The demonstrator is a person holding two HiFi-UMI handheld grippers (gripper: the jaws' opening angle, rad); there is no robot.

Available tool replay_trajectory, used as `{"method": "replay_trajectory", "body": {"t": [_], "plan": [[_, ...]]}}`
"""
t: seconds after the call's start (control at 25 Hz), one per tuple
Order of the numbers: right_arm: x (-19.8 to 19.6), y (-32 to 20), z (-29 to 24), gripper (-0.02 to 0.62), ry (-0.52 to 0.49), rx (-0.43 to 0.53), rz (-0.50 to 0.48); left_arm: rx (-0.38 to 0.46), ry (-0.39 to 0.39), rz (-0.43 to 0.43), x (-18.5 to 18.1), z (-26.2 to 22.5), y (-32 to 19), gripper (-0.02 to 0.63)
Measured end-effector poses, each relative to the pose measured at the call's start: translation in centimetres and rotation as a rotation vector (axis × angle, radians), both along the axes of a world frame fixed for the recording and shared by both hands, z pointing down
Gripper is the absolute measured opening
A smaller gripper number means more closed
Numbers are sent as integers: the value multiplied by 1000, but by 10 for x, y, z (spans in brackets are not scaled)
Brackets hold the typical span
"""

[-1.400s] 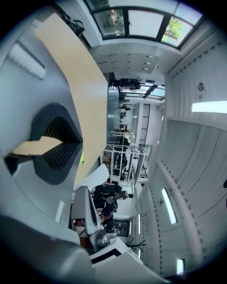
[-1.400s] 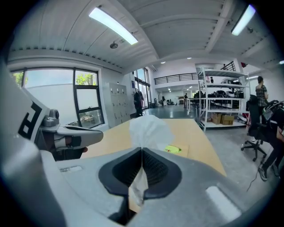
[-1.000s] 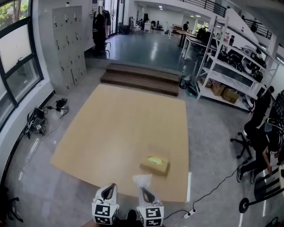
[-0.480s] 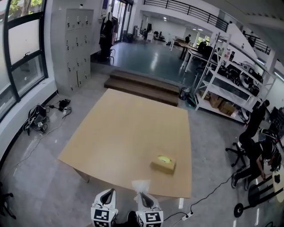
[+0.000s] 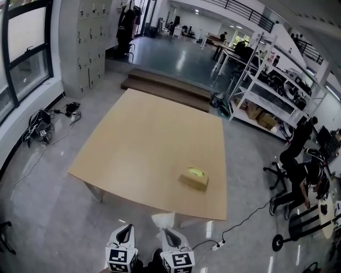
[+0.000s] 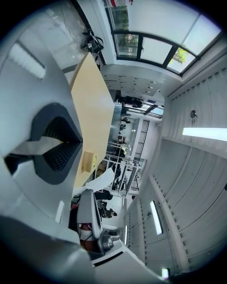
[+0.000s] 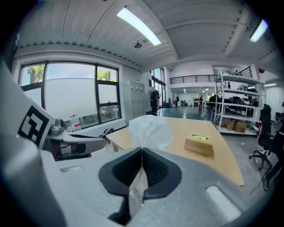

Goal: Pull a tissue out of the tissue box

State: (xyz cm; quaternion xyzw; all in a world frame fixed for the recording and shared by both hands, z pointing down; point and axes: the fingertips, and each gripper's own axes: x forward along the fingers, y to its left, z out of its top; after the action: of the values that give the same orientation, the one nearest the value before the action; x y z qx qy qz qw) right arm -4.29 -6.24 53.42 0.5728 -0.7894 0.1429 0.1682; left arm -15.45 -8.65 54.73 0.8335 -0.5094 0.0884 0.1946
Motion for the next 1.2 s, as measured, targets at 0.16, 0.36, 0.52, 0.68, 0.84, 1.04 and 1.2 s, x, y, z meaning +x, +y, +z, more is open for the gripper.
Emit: {"method": "replay_trajectory", "body": {"t": [0.16,0.36,0.52,0.68,0.84,1.04,1.2], "plan": [[14,15,-11,0,8,25,-12,19,4,-7,10,-5,18,18],[49,50,-16,0,6,73,-20,57,-13,-17,42,-10,48,18],[90,91,-21,0,-5,89,-22,69,6,-22,87,-11,95,18],[122,131,-18,0,-14,88,-29,78,5,-43,120,-20,142,18],[136,159,-24,0,-21,109,-56,100,-6,-61,139,-30,173,18],[138,183,-26,0,-14,111,-87,104,-27,-88,145,-30,195,18],[141,196,-23,-3,-14,116,-107,117,-32,-116,146,-33,205,18]]}}
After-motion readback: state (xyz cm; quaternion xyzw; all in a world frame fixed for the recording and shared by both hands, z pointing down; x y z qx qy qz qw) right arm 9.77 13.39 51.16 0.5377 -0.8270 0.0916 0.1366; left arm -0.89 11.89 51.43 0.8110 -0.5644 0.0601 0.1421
